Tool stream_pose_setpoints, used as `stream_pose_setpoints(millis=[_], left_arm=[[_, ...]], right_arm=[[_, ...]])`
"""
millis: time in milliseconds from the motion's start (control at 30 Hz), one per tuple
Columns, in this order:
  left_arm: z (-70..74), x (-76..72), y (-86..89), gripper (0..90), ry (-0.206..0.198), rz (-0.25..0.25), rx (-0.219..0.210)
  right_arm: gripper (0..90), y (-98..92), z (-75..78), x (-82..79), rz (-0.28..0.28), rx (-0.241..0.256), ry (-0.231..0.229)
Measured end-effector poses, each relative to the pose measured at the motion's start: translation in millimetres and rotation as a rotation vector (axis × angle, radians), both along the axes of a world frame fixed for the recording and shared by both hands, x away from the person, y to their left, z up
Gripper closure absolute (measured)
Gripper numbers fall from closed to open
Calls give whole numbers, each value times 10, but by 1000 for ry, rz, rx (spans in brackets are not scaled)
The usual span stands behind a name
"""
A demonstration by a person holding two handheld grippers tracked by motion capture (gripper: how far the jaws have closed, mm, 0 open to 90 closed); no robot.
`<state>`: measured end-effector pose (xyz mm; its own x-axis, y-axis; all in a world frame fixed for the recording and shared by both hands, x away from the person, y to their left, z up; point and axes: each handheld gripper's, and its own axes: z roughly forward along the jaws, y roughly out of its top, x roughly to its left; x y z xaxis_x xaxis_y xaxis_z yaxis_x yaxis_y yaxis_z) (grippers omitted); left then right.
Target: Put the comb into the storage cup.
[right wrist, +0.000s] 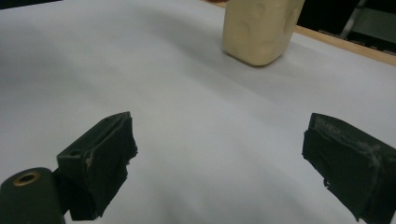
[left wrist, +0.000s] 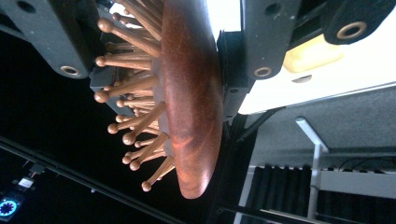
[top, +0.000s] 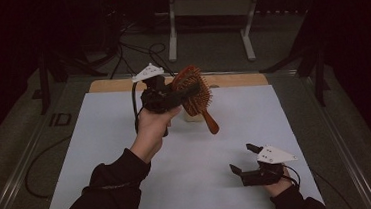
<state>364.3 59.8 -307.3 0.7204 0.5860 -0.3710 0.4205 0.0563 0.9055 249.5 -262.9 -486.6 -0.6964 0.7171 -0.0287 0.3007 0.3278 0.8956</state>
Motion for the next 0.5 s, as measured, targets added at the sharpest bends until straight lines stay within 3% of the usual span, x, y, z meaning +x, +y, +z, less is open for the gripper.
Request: stream_pose_setpoints(millis=[300, 500], left_arm=[[198, 169, -12, 558, -51, 37, 59], [267, 290, -4, 558, -45, 79, 42]], right_arm=[[84, 13, -14, 5, 15, -3, -1], [85, 0, -10, 6, 16, 7, 4]])
